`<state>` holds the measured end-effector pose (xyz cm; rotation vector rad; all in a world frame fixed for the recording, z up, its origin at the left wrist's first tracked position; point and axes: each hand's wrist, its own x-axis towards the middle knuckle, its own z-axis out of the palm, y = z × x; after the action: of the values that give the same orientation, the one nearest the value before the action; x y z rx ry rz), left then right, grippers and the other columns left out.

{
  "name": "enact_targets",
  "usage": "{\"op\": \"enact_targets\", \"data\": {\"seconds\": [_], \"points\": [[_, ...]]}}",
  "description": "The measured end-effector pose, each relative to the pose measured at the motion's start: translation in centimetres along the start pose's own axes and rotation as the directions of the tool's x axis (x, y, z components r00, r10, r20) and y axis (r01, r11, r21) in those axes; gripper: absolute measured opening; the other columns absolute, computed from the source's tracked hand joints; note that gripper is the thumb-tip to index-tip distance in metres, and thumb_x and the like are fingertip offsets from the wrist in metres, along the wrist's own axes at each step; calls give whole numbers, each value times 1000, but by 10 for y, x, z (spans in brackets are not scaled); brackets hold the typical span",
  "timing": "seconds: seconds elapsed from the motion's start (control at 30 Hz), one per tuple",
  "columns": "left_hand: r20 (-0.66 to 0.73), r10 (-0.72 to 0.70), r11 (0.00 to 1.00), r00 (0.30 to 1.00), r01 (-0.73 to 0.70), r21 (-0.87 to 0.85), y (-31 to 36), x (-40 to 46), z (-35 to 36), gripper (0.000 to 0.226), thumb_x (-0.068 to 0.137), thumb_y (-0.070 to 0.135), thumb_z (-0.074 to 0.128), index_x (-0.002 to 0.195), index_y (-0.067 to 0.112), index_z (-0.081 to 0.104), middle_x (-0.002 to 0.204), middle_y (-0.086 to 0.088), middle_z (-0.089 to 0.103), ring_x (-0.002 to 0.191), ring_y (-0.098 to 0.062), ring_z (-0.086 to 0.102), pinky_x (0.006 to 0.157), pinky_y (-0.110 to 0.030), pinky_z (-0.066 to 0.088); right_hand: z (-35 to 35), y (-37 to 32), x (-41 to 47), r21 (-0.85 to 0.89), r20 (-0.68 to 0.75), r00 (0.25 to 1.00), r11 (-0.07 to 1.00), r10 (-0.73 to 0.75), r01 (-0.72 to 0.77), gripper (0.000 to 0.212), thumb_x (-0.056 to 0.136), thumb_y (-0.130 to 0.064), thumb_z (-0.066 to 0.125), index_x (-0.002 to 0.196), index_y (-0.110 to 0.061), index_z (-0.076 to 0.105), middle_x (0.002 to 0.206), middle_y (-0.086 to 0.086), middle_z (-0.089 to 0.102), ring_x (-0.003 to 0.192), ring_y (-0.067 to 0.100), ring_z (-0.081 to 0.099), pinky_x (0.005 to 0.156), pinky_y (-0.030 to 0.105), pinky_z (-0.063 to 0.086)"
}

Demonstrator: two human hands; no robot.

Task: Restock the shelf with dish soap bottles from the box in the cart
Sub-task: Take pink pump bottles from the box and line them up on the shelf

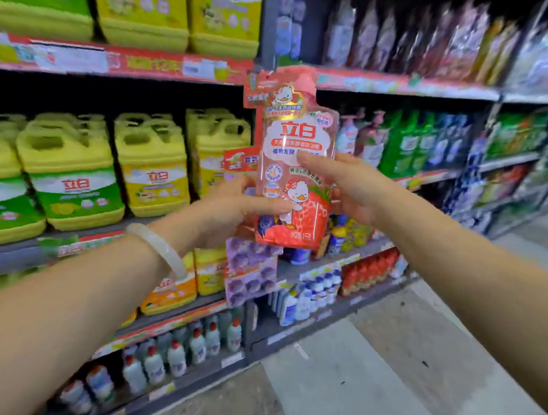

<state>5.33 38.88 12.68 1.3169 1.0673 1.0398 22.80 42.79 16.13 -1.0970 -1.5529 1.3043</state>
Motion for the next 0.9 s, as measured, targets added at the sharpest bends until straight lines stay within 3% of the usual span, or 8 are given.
{"op": "enact_targets", "data": {"seconds": [0.07,0.2,0.4,0.53,0.67,0.73,0.83,0.9], "points": [[43,7,1000,999,-8,13,5,29,25,66,56,13,83,116,16,56,107,-7,71,88,-26,65,84,-44,53,-35,-1,3,-9,-46,999,1000,-2,2,20,80,-36,70,96,-25,65,80,-9,72,80,14,67,73,31,53],[140,34,999,990,-38,25,16,89,69,58,62,18,76,116,18,54,97,-4,70,72,-18,66,66,-31,57,-99,-1,15,-8,-154,988,1000,-11,10,25,79,-37,71,99,-24,65,90,-3,73,83,19,69,78,35,55],[278,63,996,959,-77,40,17,197,114,56,61,18,80,112,21,58,98,-2,73,77,-19,70,71,-36,57,-186,11,58,3,-274,962,1000,-9,10,27,76,-36,74,99,-24,64,94,-1,75,92,23,70,87,44,54],[326,77,993,942,-100,56,28,276,131,74,54,26,86,120,17,53,107,-5,72,90,-24,70,73,-40,57,-237,13,105,18,-319,948,1000,-3,10,23,77,-35,73,97,-27,65,97,0,75,96,25,69,88,45,53],[348,101,992,932,-119,31,45,349,147,59,68,13,80,119,15,50,91,-1,73,71,-15,70,56,-26,53,-285,5,154,13,-344,938,999,-27,34,16,82,-31,68,97,-30,63,93,-2,73,89,21,68,81,39,52],[372,102,991,923,-126,40,51,382,157,57,73,12,76,123,13,49,92,-2,73,72,-13,70,57,-25,54,-308,5,176,23,-359,933,999,-35,47,12,82,-29,68,92,-30,62,88,-3,74,87,21,67,82,40,52],[378,100,989,921,-134,66,56,423,172,58,74,12,76,125,12,48,101,-5,72,78,-17,69,63,-28,53,-341,10,206,24,-349,937,999,-24,35,29,72,-35,72,100,-28,65,91,-5,76,92,20,68,88,42,52],[372,106,987,922,-142,70,59,448,182,50,76,10,75,119,13,49,95,-4,72,70,-15,69,55,-25,52,-364,13,225,32,-346,938,999,-30,43,39,66,-37,72,103,-27,66,94,-3,75,94,20,69,88,42,52]]}}
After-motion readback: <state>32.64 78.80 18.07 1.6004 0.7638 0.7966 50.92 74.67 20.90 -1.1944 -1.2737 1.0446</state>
